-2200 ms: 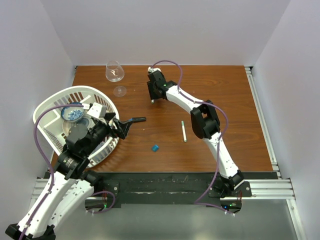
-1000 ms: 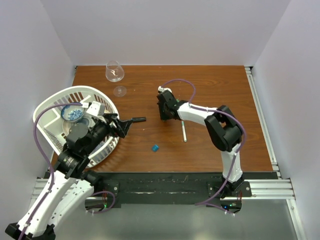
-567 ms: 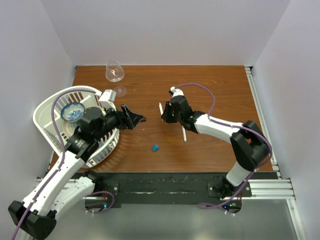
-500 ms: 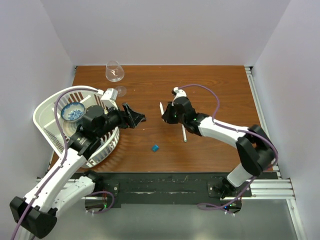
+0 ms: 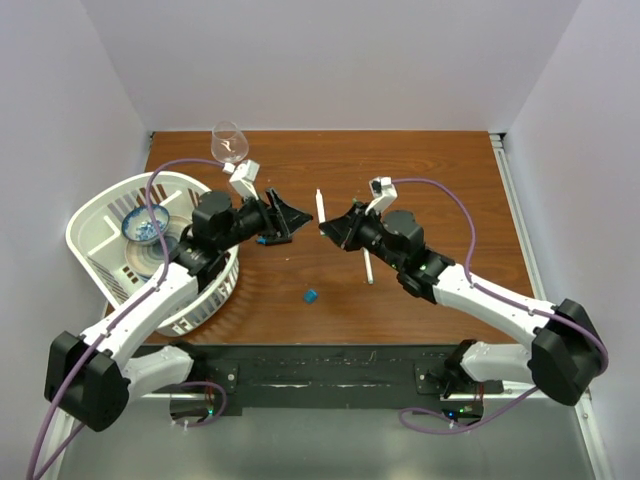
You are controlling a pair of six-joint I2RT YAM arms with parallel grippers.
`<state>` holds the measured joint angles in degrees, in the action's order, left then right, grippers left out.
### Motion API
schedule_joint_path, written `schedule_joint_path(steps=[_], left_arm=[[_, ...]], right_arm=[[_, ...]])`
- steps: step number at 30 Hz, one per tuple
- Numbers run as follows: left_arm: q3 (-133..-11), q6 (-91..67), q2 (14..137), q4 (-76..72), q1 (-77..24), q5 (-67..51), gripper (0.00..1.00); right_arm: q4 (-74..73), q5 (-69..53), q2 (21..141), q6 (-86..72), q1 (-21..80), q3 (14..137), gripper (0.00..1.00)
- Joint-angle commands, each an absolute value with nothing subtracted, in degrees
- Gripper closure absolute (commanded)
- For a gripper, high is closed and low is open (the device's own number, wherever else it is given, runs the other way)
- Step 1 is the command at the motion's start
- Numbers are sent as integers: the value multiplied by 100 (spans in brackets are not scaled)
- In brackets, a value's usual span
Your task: Insert the pens into the pen caps
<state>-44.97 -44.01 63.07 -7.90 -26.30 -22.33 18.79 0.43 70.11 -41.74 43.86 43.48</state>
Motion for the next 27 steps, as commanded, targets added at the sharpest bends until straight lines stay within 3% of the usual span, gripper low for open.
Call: schedule_joint_path(steps=[1, 9, 14, 15, 16, 19, 22, 27], left_arm=[[-4939, -4342, 6477, -1529, -2628, -2470, 32], [-4869, -4394, 6627, -1784, -2654, -2619, 36], [-4589, -4544, 6495, -2048, -2681, -2768, 60], [-4562, -4544, 6469, -2083, -2681, -2795, 67], [-4535, -4553, 6399, -2109, -2681, -2838, 81], [-4509, -4535, 6276, -2031, -2689, -2918, 100], [-4509, -4395, 6109, -1943, -2681, -3058, 100], [-4518, -4210, 5863, -1802, -2672, -3059, 100]], right_arm=[[2461, -27, 6680, -4316, 4605, 4271, 100], [2522, -9, 6575, -4307, 4948, 4403, 100], [2452, 202, 6548, -4175, 5106, 4474, 100], [2443, 193, 6583, -4175, 5106, 4482, 100], [2443, 115, 6600, -4184, 5106, 4491, 99], [2356, 26, 6575, -4166, 5107, 4509, 83], [2136, -123, 6399, -4070, 5106, 4456, 63], [1784, -430, 6302, -3964, 5106, 4474, 57]])
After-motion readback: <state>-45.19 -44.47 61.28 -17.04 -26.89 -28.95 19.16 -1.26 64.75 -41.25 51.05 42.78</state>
